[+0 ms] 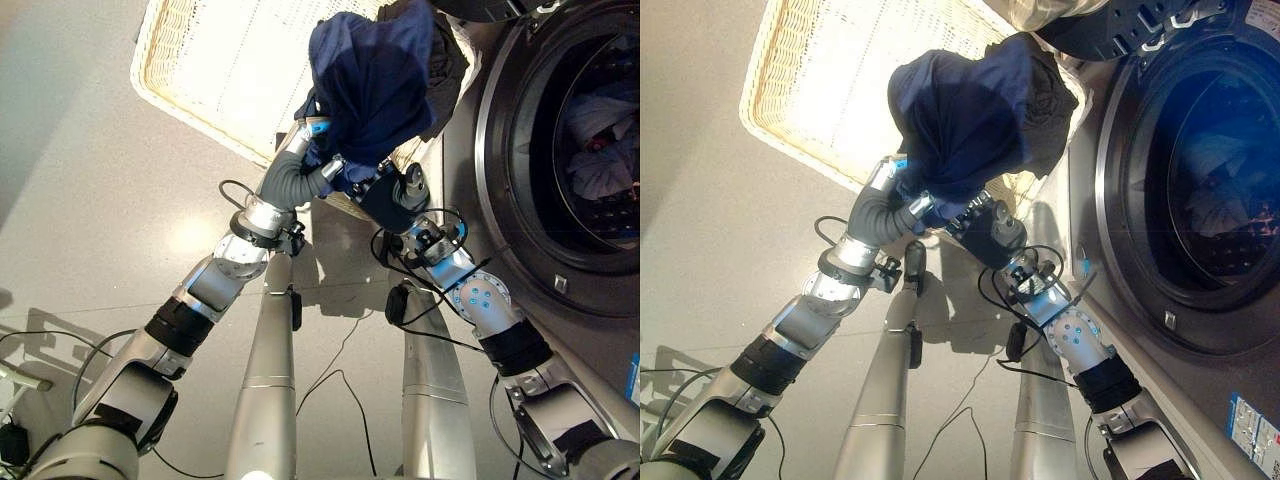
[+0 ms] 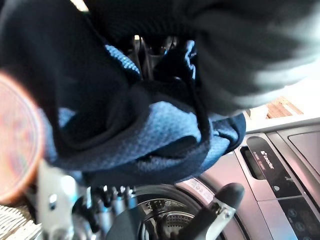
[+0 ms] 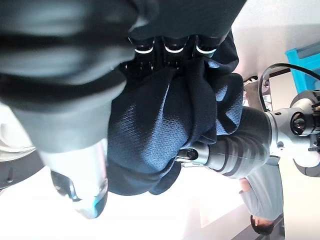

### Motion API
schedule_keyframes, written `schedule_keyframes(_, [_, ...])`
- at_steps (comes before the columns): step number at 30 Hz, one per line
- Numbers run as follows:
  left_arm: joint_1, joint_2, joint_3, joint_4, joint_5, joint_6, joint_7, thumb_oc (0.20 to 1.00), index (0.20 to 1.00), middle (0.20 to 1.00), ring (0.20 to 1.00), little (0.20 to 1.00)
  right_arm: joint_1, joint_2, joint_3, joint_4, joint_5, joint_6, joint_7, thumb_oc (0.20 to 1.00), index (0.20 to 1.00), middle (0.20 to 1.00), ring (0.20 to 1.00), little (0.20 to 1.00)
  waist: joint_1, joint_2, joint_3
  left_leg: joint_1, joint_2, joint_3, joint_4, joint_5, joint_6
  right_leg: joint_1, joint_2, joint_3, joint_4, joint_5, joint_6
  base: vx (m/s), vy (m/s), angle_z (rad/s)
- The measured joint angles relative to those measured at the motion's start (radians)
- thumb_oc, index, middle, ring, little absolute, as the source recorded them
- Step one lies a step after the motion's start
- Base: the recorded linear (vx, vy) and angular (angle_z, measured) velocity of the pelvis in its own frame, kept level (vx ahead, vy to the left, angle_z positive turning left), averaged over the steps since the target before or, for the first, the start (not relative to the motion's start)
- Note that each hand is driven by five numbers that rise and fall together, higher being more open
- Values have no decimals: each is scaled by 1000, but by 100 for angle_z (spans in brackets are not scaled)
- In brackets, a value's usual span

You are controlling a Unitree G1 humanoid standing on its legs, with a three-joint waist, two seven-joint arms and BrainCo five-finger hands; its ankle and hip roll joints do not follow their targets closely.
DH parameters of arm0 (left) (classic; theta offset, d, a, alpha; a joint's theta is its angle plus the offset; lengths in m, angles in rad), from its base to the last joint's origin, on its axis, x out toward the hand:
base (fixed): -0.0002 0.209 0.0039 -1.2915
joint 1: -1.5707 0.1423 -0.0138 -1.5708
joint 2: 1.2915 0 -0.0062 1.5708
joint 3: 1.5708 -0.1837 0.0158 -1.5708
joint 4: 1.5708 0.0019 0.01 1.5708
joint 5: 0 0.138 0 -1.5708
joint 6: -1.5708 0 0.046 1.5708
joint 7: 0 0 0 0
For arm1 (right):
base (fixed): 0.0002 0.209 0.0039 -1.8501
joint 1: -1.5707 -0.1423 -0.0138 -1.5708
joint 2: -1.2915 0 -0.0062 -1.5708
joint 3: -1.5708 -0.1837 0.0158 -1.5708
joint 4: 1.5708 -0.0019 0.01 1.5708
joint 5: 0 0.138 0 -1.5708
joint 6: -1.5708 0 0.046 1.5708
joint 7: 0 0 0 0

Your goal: Put the clothes into the washing machine.

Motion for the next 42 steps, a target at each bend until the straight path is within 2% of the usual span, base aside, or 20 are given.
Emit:
schedule_keyframes(3, [-5, 11, -3, -3, 0, 3, -21, 200, 200, 200, 200, 200, -2, -15, -27, -1, 49, -35, 24, 1000, 1000, 1000, 1000, 1000, 1, 0, 0, -4, -1, 0, -7, 4, -1, -6, -1, 0, -1, 0, 1, 0, 0, 0])
schedule_keyframes(12, [-45, 46, -12, -3, 79, 25, -76, 200, 200, 200, 200, 200, -6, -30, -58, -1, 51, -78, 79, 1000, 1000, 1000, 1000, 1000, -4, 1, 1, -17, -1, -2, -9, 3, -1, -16, -2, -3, -8, 1, -2, 0, 0, 0])
schedule_keyframes(21, [-53, 86, -26, -6, 115, 33, -111, 200, 200, 200, 200, 200, 7, -59, -58, -4, 51, -90, 113, 1000, 1000, 1000, 1000, 1000, -4, 1, 1, -15, -1, -1, -6, 0, 0, -13, -1, -4, -6, -3, 1, 8, 0, 0])
schedule_keyframes(24, [-66, 92, -30, -12, 115, 59, -145, 200, 200, 200, 200, 200, 10, -65, -58, -5, 51, -95, 114, 1000, 1000, 1000, 1000, 1000, -5, 2, 2, -20, -1, -1, -1, -1, 0, -16, -2, -4, -5, -5, 4, 27, -3, 0])
schedule_keyframes(25, [-67, 93, -31, -12, 115, 62, -152, 200, 200, 200, 200, 200, 15, -66, -58, -6, 51, -96, 114, 401, 401, 401, 401, 401, -5, 2, 2, -19, -1, -1, -1, -1, 0, -16, -2, -3, -6, -2, 0, 0, 0, 0])
schedule_keyframes(26, [-68, 96, -30, -20, 115, 70, -164, 200, 200, 200, 200, 200, 18, -67, -59, -9, 50, -96, 114, 200, 200, 200, 200, 200, -7, 3, 2, -17, -1, -1, -1, -2, 0, -13, -2, -4, -6, -1, -1, 45, 8, -1])
schedule_keyframes(34, [-96, 110, -69, -51, 117, 98, -257, 200, 200, 200, 200, 200, 19, -72, -65, -5, 47, -95, 111, 200, 200, 200, 200, 200, -10, 4, 2, -21, 0, 1, -3, -2, -1, -20, 0, -2, -6, -4, 4, -4, 0, 0])
schedule_keyframes(42, [-124, 126, -103, -70, 117, 185, -355, 200, 200, 200, 200, 200, 33, -98, -59, 1, 27, -110, 104, 200, 200, 200, 200, 200, -10, 5, 2, -17, 0, 4, 2, -5, 0, -15, 0, 3, -6, -5, 4, 12, 3, 0])
